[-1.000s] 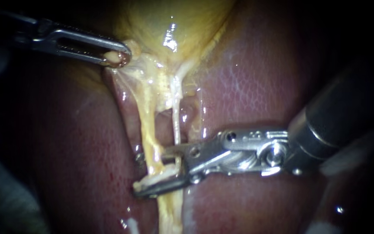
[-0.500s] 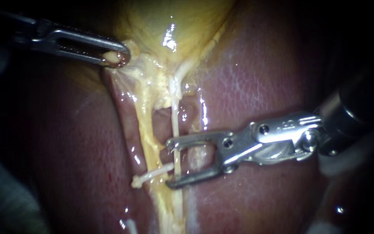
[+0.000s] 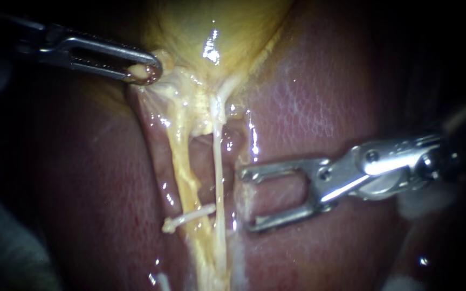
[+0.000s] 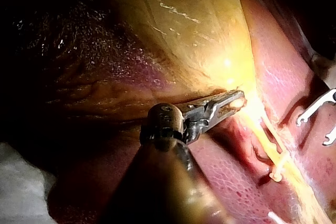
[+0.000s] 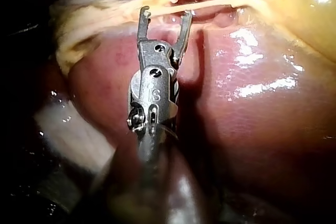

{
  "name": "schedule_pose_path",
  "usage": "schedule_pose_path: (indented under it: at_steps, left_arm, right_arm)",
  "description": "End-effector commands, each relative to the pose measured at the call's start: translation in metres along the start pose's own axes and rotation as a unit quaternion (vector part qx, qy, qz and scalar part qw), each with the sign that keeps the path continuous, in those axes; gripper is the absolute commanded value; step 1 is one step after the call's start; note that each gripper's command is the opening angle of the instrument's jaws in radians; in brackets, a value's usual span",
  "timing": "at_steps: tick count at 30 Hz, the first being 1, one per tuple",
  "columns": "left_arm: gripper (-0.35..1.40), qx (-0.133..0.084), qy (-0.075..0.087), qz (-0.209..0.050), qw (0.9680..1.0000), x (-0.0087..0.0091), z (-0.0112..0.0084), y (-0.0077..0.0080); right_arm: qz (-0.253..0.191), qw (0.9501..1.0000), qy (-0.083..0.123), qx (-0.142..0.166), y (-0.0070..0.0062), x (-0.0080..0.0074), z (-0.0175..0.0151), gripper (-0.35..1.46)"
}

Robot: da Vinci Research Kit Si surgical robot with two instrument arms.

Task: Going back first clip left tube

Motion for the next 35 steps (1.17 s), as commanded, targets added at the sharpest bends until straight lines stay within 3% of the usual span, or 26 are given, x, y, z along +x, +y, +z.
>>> schedule_pose_path:
  at_steps: [1,6,12,24,35]
  left_arm:
    - [-0.35,0.0,0.0,0.0,1.0,0.0,0.0001,0.0]
    - [-0.35,0.0,0.0,0.0,1.0,-0.0001,0.0002,-0.0001]
    - [-0.35,0.003,0.002,0.002,1.0,-0.0005,0.0009,-0.0003]
    - [-0.35,-0.001,-0.002,0.005,1.0,-0.0027,0.0062,-0.0024]
    - [-0.35,-0.003,-0.003,0.002,1.0,-0.0026,0.0062,-0.0025]
  right_arm:
    - [-0.002,1.0,-0.006,-0.004,0.0001,0.0004,-0.001,0.5]
    - [-0.012,0.9993,-0.025,-0.023,0.0007,0.0015,-0.004,0.5]
    - [-0.014,0.9989,-0.028,-0.036,0.0009,0.0019,-0.005,0.5]
    - [-0.014,0.9989,-0.028,-0.035,0.0007,0.0018,-0.005,0.5]
    - [-0.014,0.9991,-0.027,-0.031,0.0006,0.0018,-0.0048,0.5]
